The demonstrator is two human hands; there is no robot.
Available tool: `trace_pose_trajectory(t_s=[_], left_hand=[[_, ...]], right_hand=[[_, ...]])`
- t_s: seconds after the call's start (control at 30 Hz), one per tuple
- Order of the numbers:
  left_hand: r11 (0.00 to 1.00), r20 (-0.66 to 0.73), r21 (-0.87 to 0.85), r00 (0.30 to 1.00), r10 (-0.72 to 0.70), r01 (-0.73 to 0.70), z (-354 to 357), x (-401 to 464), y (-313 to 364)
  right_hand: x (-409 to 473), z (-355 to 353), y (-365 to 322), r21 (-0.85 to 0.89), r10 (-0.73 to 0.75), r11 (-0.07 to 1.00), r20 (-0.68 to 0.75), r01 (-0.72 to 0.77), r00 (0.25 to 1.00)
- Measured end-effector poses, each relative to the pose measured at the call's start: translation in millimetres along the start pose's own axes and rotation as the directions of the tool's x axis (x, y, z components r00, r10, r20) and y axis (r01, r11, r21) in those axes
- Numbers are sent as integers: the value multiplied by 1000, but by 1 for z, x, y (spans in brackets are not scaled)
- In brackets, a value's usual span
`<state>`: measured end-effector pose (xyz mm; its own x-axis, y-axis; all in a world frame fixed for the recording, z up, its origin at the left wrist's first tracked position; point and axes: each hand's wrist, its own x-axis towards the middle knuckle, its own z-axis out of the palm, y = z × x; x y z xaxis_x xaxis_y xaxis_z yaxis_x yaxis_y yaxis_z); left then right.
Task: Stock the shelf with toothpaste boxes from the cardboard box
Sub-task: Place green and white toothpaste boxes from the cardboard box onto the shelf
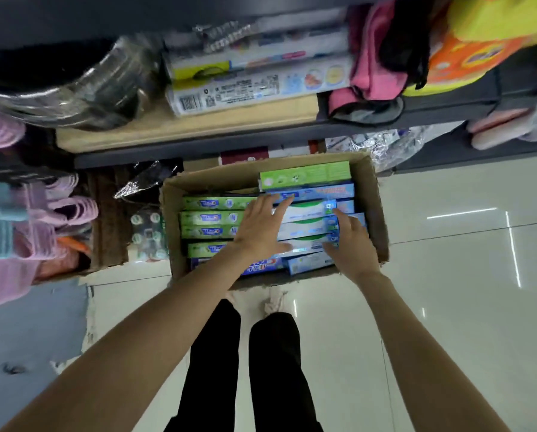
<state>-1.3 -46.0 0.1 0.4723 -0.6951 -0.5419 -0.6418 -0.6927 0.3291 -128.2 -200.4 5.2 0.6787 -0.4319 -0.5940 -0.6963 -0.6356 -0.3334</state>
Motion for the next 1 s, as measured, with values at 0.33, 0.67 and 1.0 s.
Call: trace_pose_trajectory(t_s=[0.33,0.67,1.0], left_hand=[[975,253,214,967,-2,-54,9,33,3],[951,300,-176,934,-194,254,-8,32,-35],[447,160,-836,920,-358,319,-45,-21,-56]], right_hand=[[-17,35,11,212,51,977,-59,-37,997],[0,45,-14,-114,-143,986,-209,121,967],[82,-3,-37,-275,-270,833,554,480,787]])
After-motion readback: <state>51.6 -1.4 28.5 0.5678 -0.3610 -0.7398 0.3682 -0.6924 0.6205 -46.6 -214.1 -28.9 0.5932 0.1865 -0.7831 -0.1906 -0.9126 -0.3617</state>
